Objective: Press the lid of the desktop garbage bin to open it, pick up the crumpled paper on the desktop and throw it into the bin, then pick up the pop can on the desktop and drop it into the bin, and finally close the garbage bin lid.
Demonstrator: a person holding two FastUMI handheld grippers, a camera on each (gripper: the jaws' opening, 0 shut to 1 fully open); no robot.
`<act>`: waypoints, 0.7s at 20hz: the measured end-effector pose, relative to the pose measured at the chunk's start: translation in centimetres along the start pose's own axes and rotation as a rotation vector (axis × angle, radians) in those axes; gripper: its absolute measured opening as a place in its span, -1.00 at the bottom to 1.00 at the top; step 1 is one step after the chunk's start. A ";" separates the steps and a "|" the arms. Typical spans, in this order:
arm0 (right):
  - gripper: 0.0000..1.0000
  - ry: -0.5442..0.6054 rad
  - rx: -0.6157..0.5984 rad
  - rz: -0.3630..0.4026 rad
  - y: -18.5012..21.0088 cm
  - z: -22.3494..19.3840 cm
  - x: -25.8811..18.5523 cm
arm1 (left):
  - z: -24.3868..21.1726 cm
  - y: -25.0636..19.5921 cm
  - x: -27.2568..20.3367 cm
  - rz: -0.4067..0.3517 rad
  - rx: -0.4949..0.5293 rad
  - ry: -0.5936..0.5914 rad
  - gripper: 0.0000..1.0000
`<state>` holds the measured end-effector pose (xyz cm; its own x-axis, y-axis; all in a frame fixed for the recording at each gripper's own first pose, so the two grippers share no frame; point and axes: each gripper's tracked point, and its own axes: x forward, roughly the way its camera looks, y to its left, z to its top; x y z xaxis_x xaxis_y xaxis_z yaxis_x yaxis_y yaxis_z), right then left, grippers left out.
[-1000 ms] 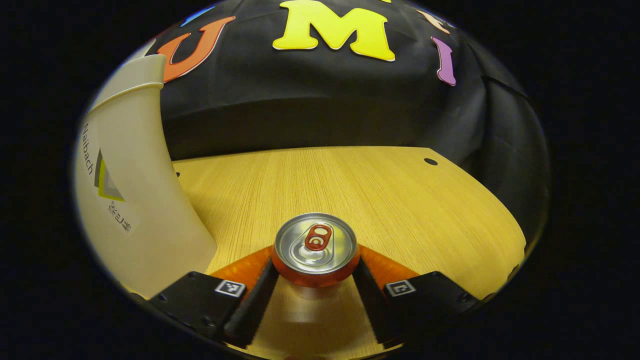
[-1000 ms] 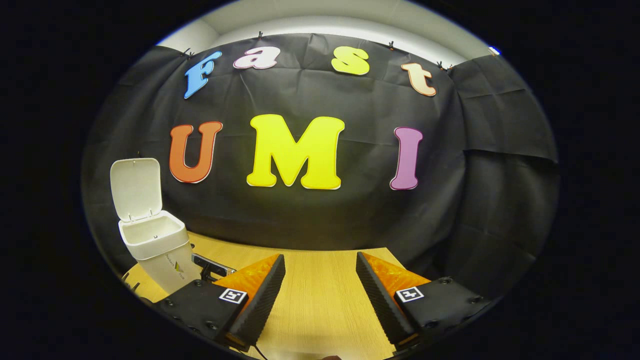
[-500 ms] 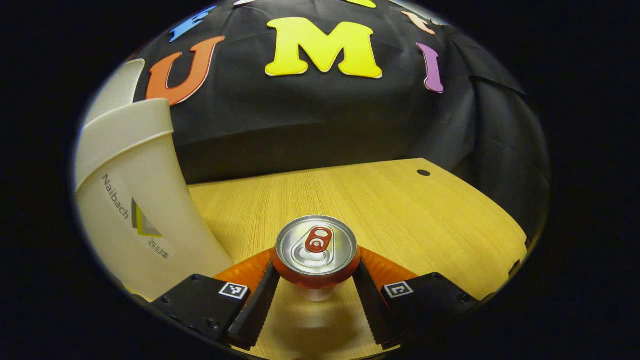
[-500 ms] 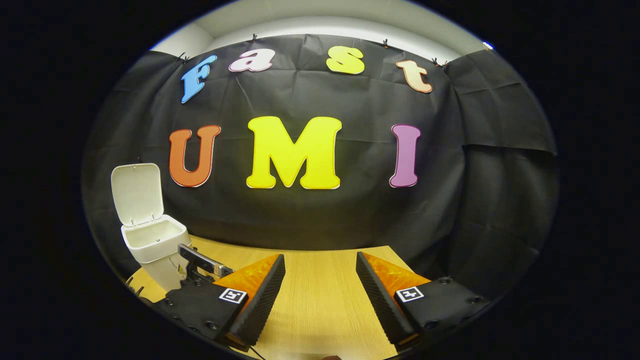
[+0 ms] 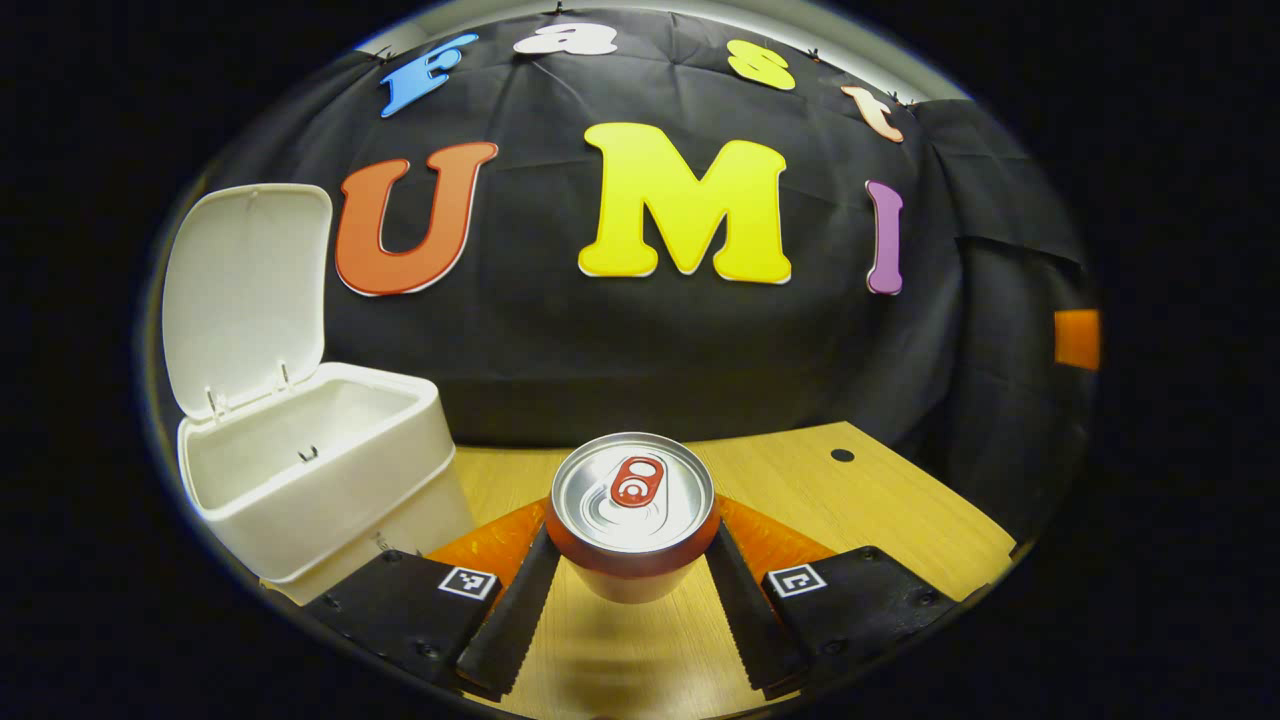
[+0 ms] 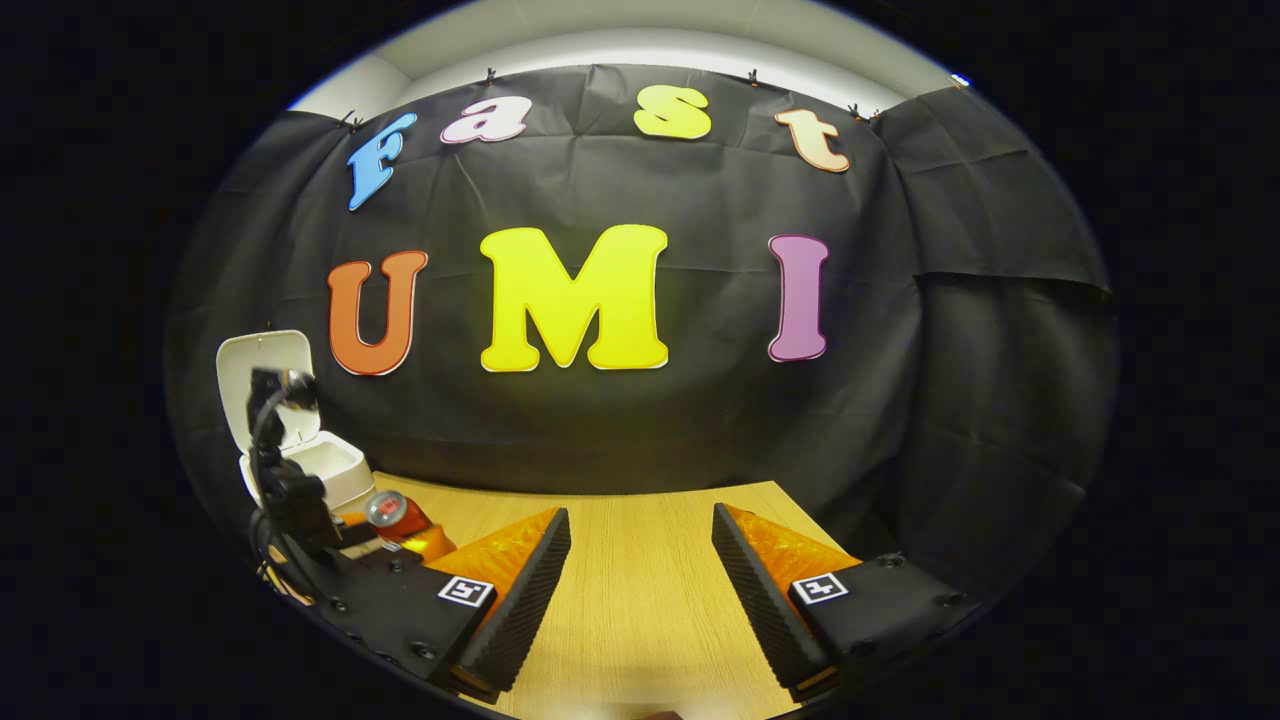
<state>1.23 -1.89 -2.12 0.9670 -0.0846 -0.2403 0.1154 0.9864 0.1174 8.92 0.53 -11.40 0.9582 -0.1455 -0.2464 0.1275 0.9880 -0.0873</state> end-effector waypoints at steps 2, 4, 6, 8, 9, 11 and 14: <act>0.84 -0.004 0.005 0.001 -0.3 0.2 -0.1 | 3.0 1.2 -0.8 0.029 0.003 -0.059 0.65; 0.84 -0.008 0.012 0.006 -0.4 0.3 0.0 | 5.8 2.5 -1.5 0.057 0.005 -0.110 0.65; 0.84 -0.013 0.015 0.012 -0.3 0.5 0.2 | 8.2 4.0 -2.1 0.088 0.004 -0.149 0.65; 0.84 -0.020 0.016 0.013 -0.3 0.6 0.4 | 10.1 5.6 -2.8 0.122 0.003 -0.171 0.65; 0.84 -0.022 0.020 0.016 -0.3 0.6 0.4 | 10.9 6.4 -3.2 0.141 0.004 -0.183 0.65; 0.84 -0.024 0.023 0.017 -0.3 0.7 0.5 | 11.9 8.3 -3.7 0.184 0.015 -0.200 0.65; 0.84 -0.026 0.026 0.022 -0.1 0.7 0.6 | 12.3 11.2 -4.4 0.251 0.037 -0.200 0.65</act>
<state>1.95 -2.13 -1.62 0.9749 -0.0664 -0.2126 0.0993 0.9840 0.1478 9.27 12.84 0.63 0.9918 0.1126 -0.0606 -0.1135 0.9935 -0.0113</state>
